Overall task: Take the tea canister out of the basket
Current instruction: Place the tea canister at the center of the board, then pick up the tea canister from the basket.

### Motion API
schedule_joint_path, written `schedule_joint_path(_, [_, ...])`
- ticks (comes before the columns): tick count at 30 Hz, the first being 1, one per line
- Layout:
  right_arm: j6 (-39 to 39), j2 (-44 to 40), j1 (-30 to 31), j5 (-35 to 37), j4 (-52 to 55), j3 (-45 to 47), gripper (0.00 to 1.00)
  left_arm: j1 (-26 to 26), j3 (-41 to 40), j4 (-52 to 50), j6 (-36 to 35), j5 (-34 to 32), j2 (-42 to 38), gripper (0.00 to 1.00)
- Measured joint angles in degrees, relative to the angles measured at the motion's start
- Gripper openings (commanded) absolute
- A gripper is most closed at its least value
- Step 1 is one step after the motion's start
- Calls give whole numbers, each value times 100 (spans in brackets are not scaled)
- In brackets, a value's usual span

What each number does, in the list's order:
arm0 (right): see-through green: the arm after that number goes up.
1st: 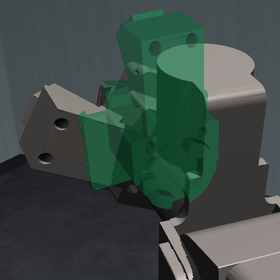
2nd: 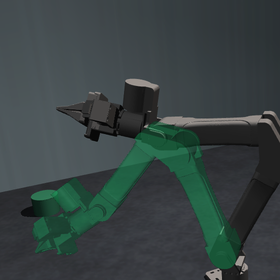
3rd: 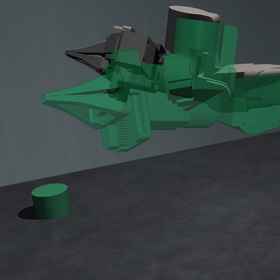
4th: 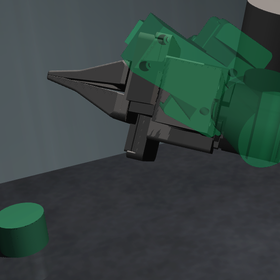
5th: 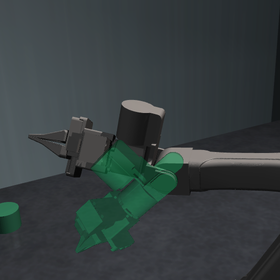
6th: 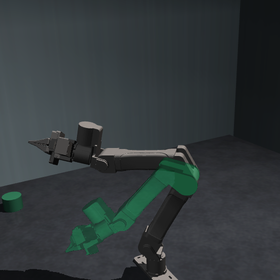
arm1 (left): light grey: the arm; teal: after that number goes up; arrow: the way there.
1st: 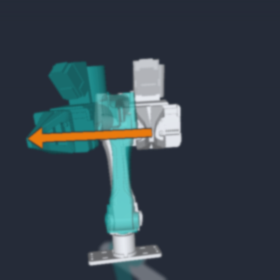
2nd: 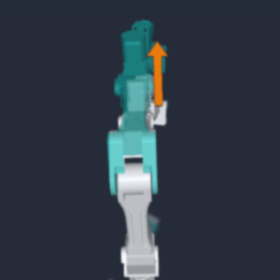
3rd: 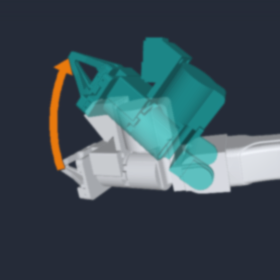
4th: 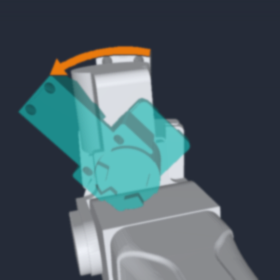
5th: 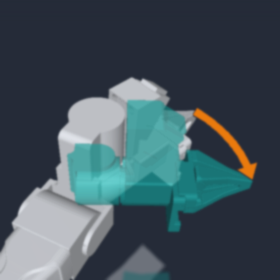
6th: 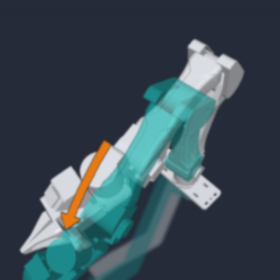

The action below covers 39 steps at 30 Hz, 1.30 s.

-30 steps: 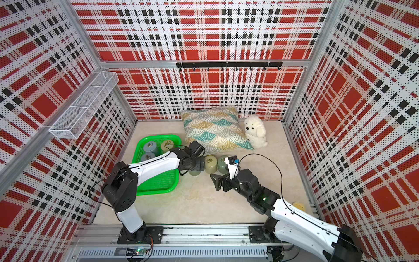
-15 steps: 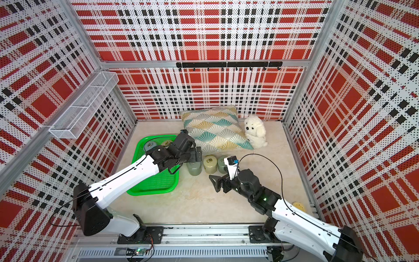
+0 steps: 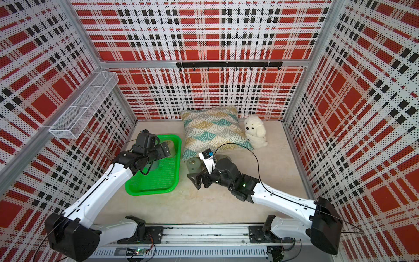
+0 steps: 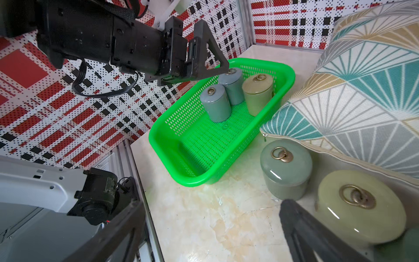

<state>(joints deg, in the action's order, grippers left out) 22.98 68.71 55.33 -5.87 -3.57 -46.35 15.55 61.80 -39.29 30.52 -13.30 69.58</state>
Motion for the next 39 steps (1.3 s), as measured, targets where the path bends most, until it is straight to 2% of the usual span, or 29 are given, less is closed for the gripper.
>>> schedule_joint_path(6, [-7, 131, 7, -4, -282, 188, 100, -444, -201, 557, -271, 251, 232, 99])
schedule_joint_path(22, [-17, -391, 103, 332, -839, 905, 100, -492, -2, 1641, -533, 378, 1908, 98])
schedule_joint_path(31, [-153, -470, 260, 549, -1255, 1178, 100, -503, 400, 1744, -555, 422, 2463, 99])
schedule_joint_path(39, [-540, -562, 608, 1086, -1729, 1504, 100, -503, 887, 1714, -636, 385, 3093, 100])
